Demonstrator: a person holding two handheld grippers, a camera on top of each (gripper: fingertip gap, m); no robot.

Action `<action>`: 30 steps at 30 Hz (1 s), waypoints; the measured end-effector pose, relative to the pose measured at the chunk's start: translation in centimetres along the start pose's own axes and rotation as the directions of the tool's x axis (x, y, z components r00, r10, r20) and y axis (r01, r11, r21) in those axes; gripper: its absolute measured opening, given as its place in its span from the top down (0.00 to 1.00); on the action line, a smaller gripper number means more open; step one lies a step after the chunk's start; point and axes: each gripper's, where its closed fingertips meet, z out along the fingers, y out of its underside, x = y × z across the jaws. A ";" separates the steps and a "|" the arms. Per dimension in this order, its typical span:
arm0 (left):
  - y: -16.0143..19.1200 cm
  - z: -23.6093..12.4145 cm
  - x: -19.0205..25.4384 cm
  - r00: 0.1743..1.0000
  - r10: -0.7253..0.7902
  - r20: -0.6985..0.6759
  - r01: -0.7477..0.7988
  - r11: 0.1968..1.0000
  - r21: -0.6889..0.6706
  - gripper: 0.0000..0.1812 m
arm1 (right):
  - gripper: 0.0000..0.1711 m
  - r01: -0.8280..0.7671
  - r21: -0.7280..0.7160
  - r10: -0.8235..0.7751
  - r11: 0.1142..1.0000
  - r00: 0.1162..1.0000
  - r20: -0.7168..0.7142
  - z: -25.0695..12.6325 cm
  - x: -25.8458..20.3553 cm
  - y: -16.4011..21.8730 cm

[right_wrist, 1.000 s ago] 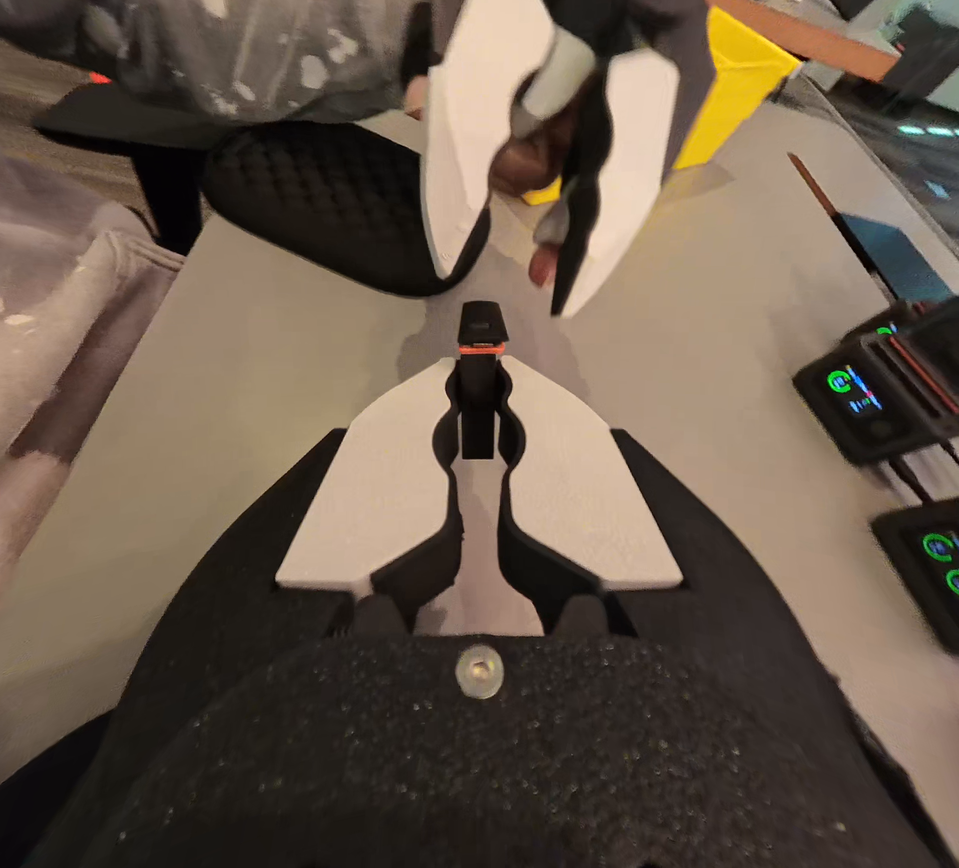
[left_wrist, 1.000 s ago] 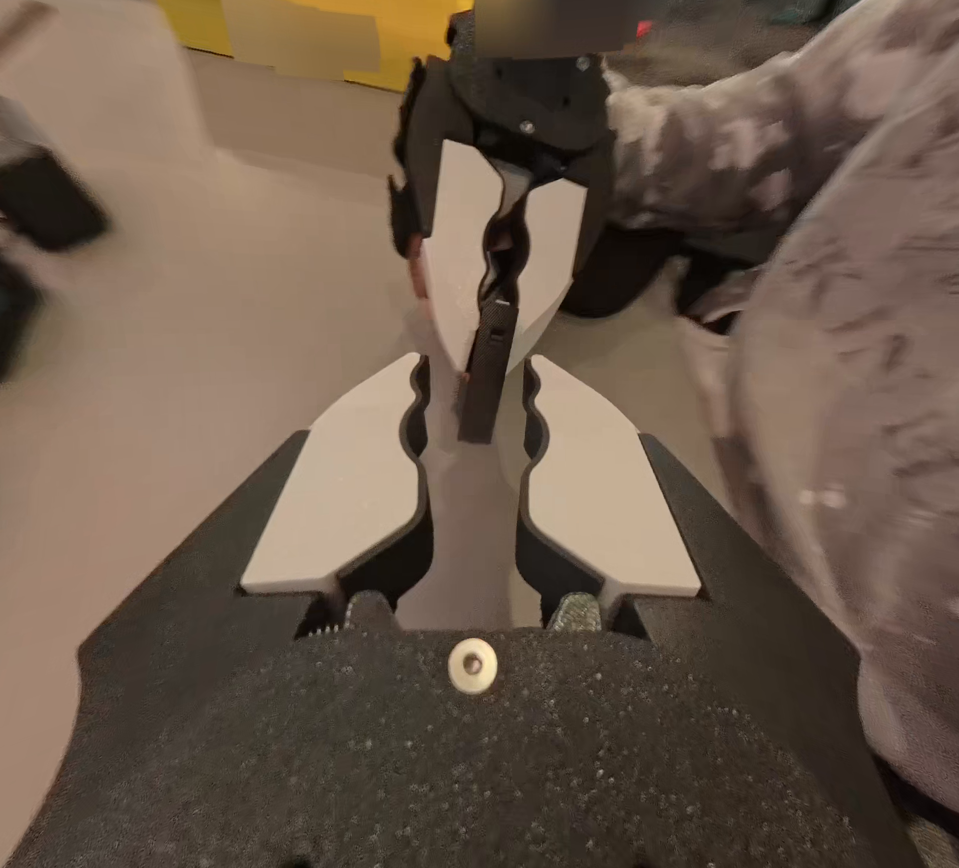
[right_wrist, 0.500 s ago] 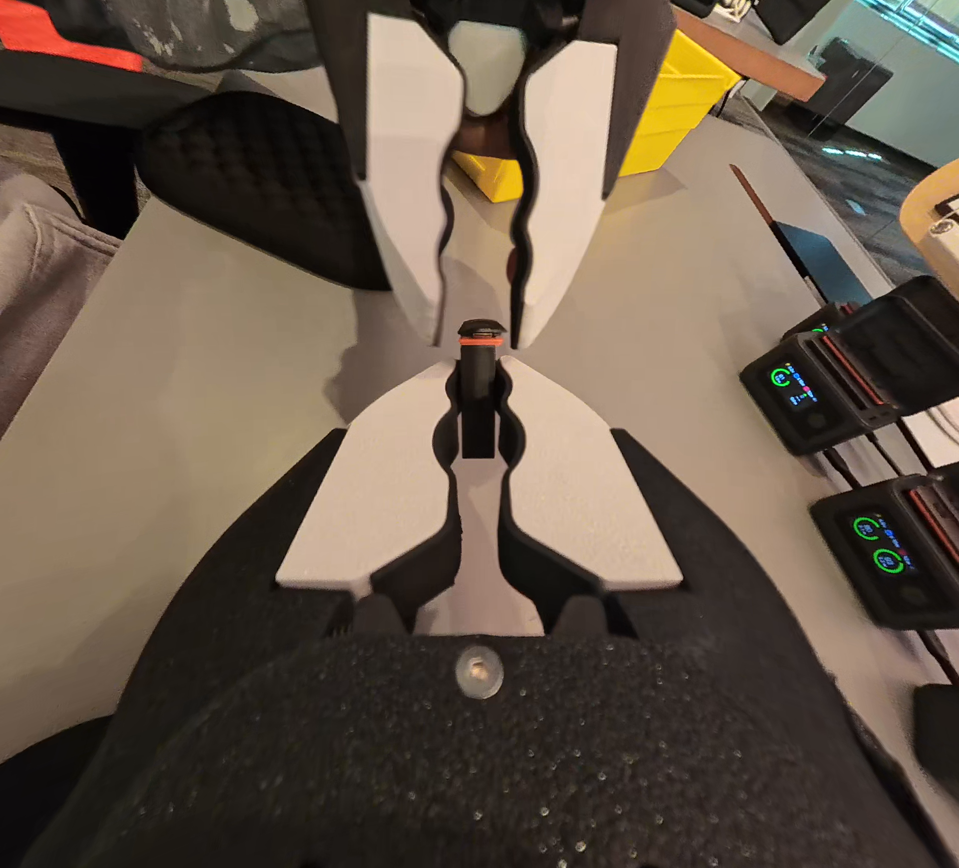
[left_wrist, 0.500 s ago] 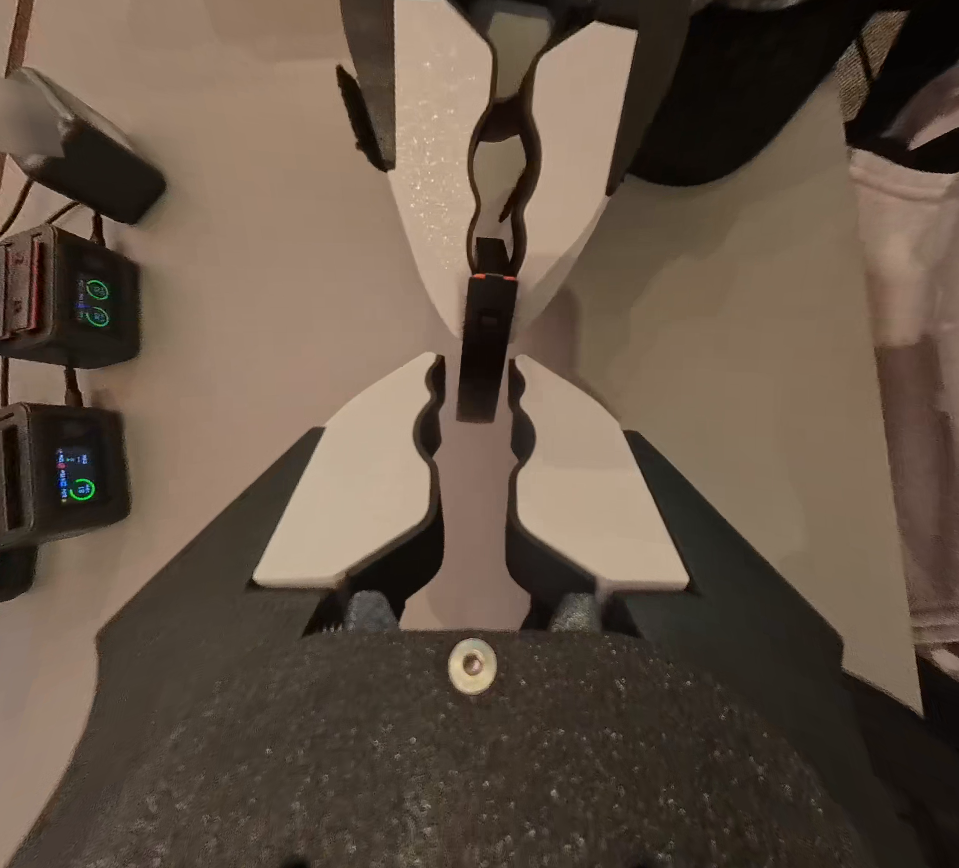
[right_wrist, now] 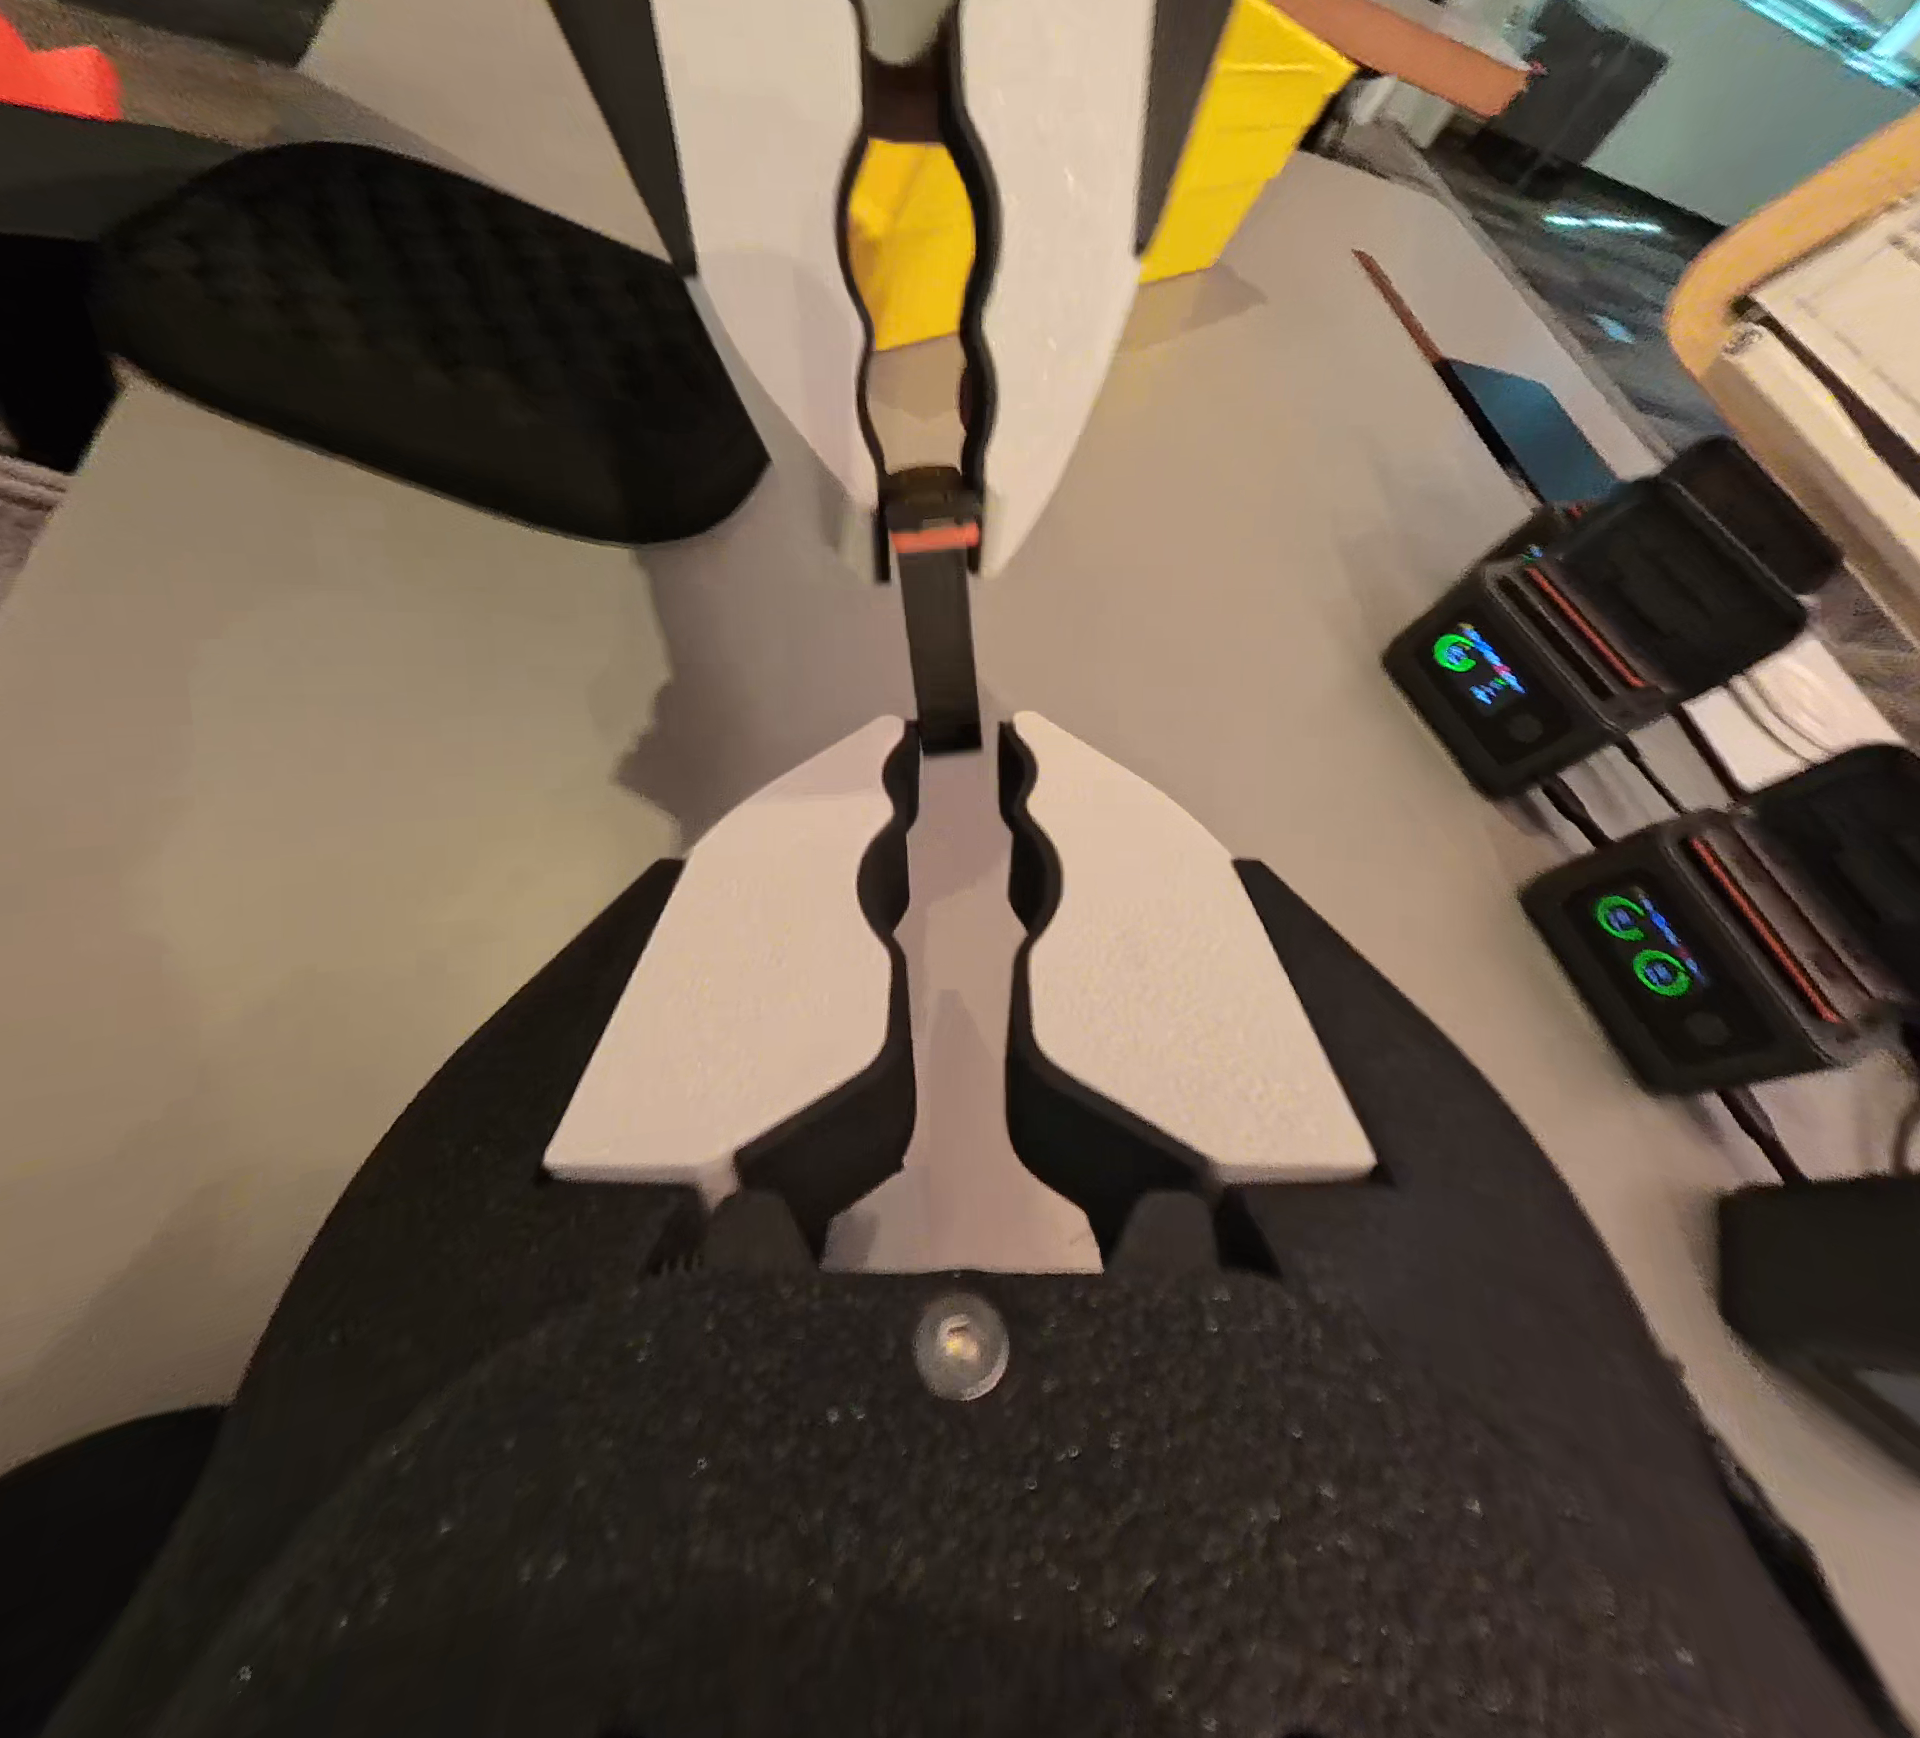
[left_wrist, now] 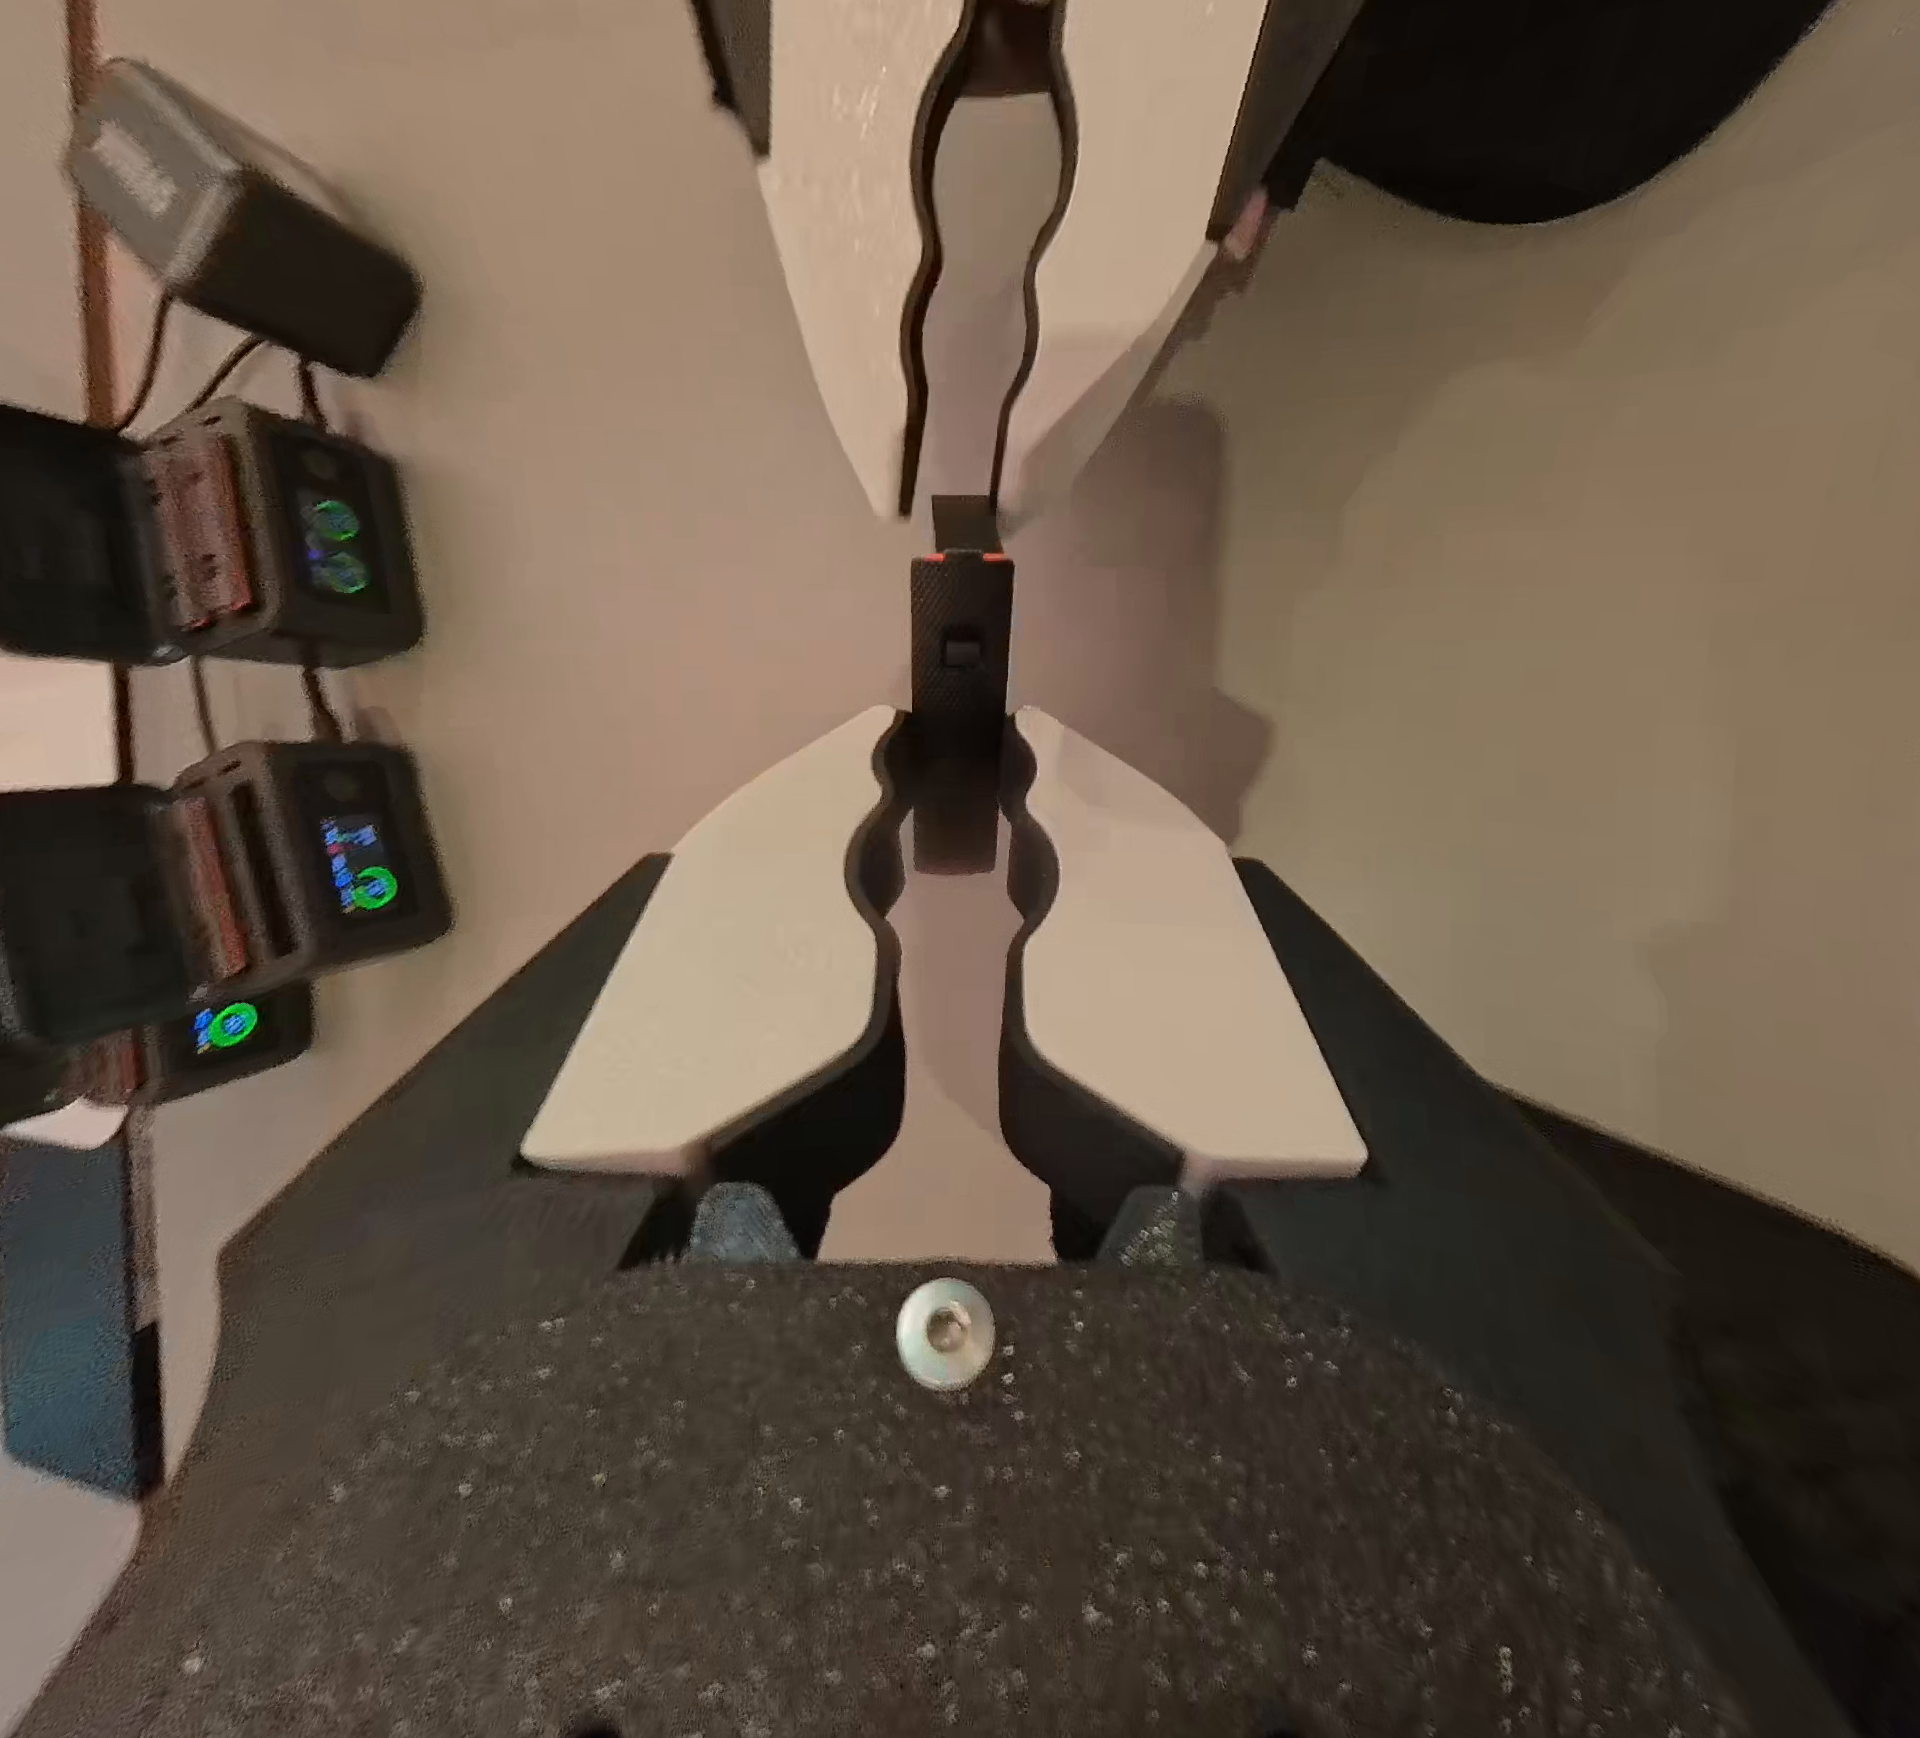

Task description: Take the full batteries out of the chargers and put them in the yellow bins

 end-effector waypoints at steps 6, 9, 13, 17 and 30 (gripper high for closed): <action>1.2 -2.7 -6.1 0.986 -0.132 0.101 0.135 0.990 -0.027 0.92 | 0.97 -0.162 0.094 0.184 0.982 0.930 -0.318 -2.3 6.6 0.8; 2.1 -3.7 -9.4 0.968 -0.203 0.145 0.210 0.977 -0.033 0.91 | 1.00 -0.250 0.160 0.297 0.955 0.824 -0.482 -4.2 9.8 2.0; 3.6 -4.1 -13.0 0.952 -0.246 0.181 0.262 0.962 -0.072 0.91 | 1.00 -0.343 0.245 0.418 0.907 0.659 -0.625 -7.1 12.7 3.9; 5.8 -3.3 -15.7 0.952 -0.248 0.179 0.279 0.945 -0.174 0.92 | 1.00 -0.363 0.298 0.461 0.883 0.547 -0.699 -9.4 14.3 5.2; 6.8 2.5 -21.2 0.933 -0.355 0.055 0.354 0.882 -0.312 0.92 | 1.00 -0.374 0.307 0.470 0.875 0.508 -0.722 -10.5 15.2 6.4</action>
